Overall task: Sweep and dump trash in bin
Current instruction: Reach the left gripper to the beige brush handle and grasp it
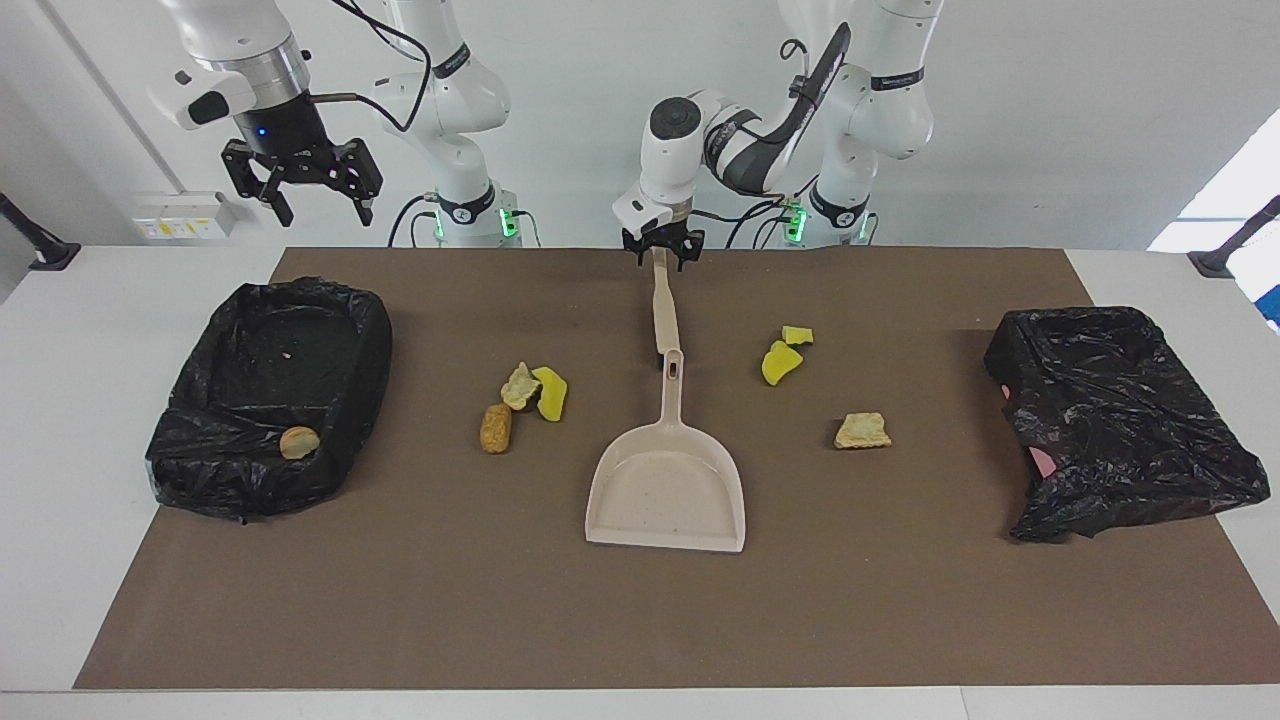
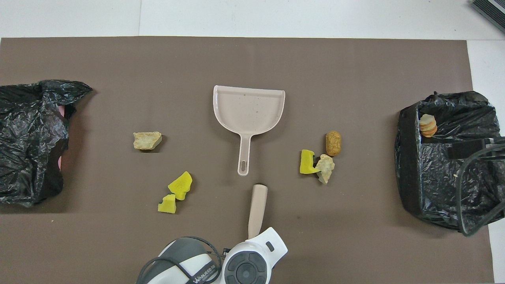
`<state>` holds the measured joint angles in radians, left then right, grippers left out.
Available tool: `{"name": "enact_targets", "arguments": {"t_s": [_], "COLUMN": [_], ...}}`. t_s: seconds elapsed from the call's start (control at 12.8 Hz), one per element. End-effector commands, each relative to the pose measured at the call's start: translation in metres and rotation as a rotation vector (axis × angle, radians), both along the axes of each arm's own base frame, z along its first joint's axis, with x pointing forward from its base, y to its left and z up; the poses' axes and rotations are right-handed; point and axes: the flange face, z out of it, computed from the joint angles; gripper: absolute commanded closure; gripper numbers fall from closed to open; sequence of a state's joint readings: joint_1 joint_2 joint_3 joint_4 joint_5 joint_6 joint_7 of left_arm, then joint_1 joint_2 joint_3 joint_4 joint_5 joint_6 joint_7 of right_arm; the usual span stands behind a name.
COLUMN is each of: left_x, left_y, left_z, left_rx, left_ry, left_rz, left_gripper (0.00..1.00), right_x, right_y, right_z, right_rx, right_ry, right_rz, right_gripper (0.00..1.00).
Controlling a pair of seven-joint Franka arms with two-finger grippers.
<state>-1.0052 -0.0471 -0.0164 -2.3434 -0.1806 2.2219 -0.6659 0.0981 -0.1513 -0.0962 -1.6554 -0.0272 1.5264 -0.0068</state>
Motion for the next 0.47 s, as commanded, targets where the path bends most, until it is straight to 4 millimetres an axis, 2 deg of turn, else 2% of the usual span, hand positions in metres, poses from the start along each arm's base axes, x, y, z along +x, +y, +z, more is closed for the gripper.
{"name": "enact_targets", "arguments": {"t_s": [0.0,0.08,0.24,0.31,0.39], "left_x": [0.003,0.011,0.052,0.059,0.074], "left_y": [0.005,0.009,0.035,0.041,0.058], "left_z": [-0.004,0.004,0.032,0.044,0.048], "left_rx": [0.005,0.004,0.059,0.095,0.121], "left_ry": [0.016,0.020,0.077,0.104,0.110], "left_rz": [0.020,0.035,0.113,0.122,0.156], "left_gripper": [1.00,1.00,1.00,1.00,1.00], "right_x": [-0.008,-0.007,-0.007,-0.007,-0.007], "right_y": [-0.005,-0.004,-0.002,-0.002,-0.002], "right_z": [-0.004,-0.008,-0.011,-0.011,-0.013], "right_rx": [0.017,0.020,0.023,0.023,0.023], "right_ry": [0.012,0.019,0.025,0.024,0.027], "right_rz": [0.016,0.019,0.019,0.021,0.021], "right_gripper": [0.00,0.00,0.00,0.00,0.00]}}
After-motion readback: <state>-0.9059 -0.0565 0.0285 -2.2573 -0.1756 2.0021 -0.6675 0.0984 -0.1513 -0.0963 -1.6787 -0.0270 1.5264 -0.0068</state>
